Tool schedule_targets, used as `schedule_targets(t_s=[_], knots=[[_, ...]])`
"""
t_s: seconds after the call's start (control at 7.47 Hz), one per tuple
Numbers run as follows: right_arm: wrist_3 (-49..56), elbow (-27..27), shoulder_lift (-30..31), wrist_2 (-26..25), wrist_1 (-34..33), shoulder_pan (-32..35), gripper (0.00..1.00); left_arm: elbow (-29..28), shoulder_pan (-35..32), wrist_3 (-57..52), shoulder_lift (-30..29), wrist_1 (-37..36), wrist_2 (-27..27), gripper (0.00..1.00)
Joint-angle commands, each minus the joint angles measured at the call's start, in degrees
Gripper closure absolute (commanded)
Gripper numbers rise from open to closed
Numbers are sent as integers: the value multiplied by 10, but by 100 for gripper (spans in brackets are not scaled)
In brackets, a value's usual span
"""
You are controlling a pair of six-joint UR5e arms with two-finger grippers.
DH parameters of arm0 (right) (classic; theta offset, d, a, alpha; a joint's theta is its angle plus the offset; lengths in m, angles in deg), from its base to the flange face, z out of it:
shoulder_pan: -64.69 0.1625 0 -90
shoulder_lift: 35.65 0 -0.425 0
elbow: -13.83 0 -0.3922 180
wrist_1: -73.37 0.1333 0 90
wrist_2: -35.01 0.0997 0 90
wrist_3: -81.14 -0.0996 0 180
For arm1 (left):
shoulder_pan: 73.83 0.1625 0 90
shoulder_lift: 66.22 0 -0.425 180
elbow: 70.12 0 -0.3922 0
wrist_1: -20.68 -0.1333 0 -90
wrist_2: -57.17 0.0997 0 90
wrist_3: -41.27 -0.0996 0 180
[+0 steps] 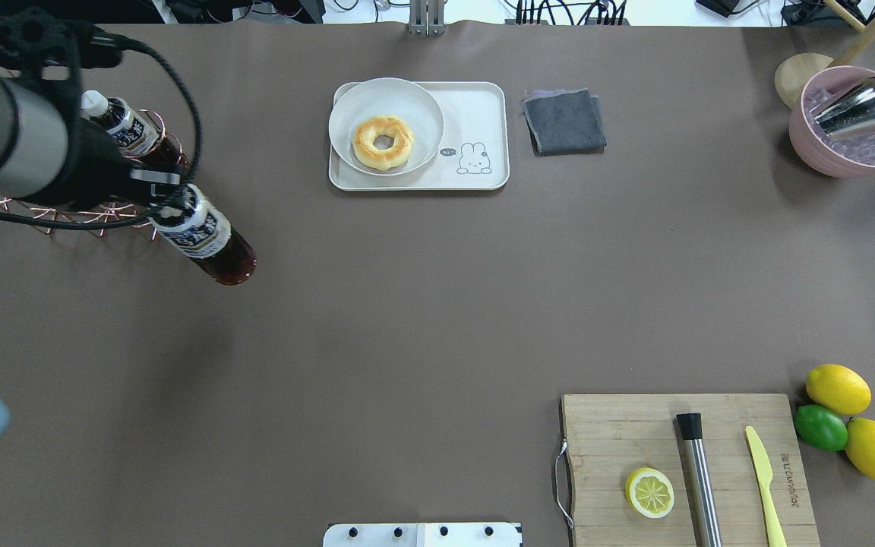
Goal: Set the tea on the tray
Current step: 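Carry the tea bottle with the left gripper to the table center and lower it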
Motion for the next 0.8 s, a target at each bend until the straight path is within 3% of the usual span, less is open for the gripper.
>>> schedule_targets(t_s=[0.0, 0.27, 0.67], knots=[[-1, 0, -2, 1, 0, 0, 0, -97, 107, 112, -171, -64, 62, 100], [-1, 2, -3, -1, 0, 0, 0, -182, 162, 123, -255, -63, 106, 100], [-1, 0, -1, 0, 0, 0, 0, -213, 190, 140, -269, -57, 126, 100]])
